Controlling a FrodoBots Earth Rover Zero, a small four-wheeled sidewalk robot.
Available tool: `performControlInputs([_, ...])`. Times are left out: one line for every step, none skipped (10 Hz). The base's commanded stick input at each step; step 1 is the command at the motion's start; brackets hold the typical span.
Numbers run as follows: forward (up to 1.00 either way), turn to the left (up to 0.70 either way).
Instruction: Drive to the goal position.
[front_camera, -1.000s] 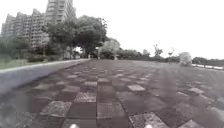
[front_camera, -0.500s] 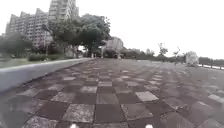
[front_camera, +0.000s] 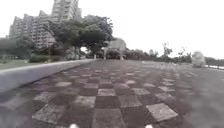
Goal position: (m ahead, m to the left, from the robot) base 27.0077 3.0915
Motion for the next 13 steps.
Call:
performControlInputs([1.0, -0.05])
performControlInputs([1.0, -0.25])
performControlInputs([1.0, -0.4])
performControlInputs([1.0, -0.4])
performControlInputs([1.0, -0.4])
performControlInputs([1.0, -0.26])
performControlInputs([1.0, -0.13])
performControlInputs([1.0, 0.0])
performControlInputs([1.0, 0.0])
performControlInputs([1.0, 0.0])
performControlInputs([1.0, 0.0])
performControlInputs([1.0, 0.0])
performControlInputs([1.0, 0.0])
